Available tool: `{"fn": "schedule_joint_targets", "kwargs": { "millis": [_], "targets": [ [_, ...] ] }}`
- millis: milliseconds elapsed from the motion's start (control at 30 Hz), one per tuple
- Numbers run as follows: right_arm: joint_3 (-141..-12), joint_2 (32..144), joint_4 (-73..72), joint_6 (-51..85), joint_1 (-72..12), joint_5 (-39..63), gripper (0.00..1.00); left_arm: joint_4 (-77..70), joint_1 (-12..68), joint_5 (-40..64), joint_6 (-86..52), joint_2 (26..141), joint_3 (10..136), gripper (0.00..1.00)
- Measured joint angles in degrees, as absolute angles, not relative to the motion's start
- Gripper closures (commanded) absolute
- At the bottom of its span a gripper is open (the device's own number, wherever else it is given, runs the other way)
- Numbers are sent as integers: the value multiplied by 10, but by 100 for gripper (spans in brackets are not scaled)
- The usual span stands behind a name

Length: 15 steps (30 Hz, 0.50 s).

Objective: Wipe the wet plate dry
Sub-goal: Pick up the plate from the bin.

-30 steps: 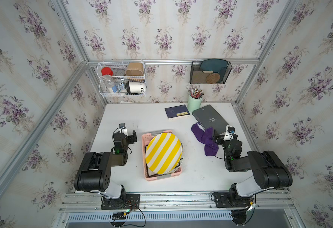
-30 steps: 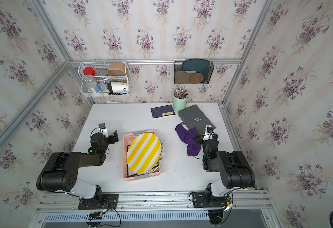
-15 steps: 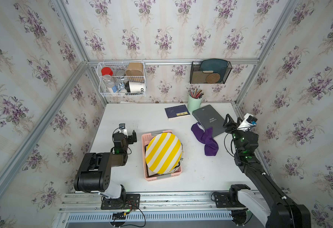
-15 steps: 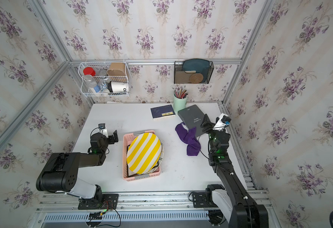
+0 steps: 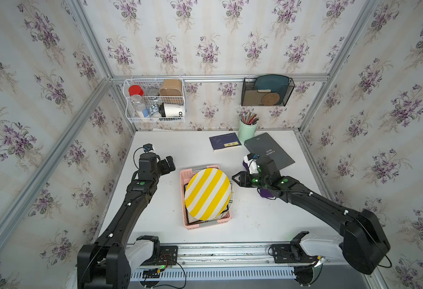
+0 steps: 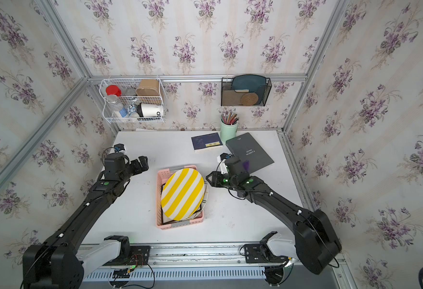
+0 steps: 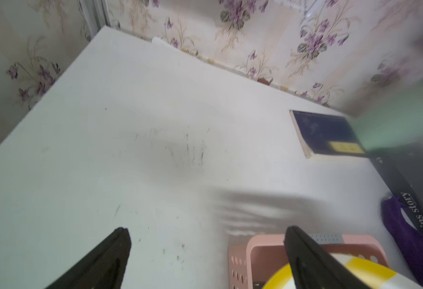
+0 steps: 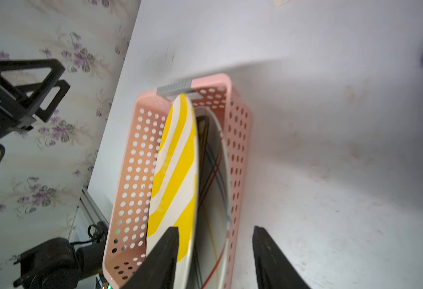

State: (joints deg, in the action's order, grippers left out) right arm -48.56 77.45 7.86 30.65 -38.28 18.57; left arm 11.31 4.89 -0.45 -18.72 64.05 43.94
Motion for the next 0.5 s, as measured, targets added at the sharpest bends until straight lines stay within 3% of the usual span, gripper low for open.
{"fn": "schedule_joint_targets", "kwargs": {
  "millis": [100, 333, 433, 500],
  "targets": [
    [-515, 817, 79, 293, -400, 186, 47, 139, 54, 4, -196, 646, 446, 0],
    [-534, 854, 80, 271, -415, 195, 68, 163, 61, 8, -198, 646, 450, 0],
    [-528, 854, 78, 266, -416, 204, 87, 167, 62, 9, -198, 646, 450, 0],
    [-534, 861, 78, 278, -416, 215, 92, 168, 65, 16, -198, 644, 451, 0]
  ]
}}
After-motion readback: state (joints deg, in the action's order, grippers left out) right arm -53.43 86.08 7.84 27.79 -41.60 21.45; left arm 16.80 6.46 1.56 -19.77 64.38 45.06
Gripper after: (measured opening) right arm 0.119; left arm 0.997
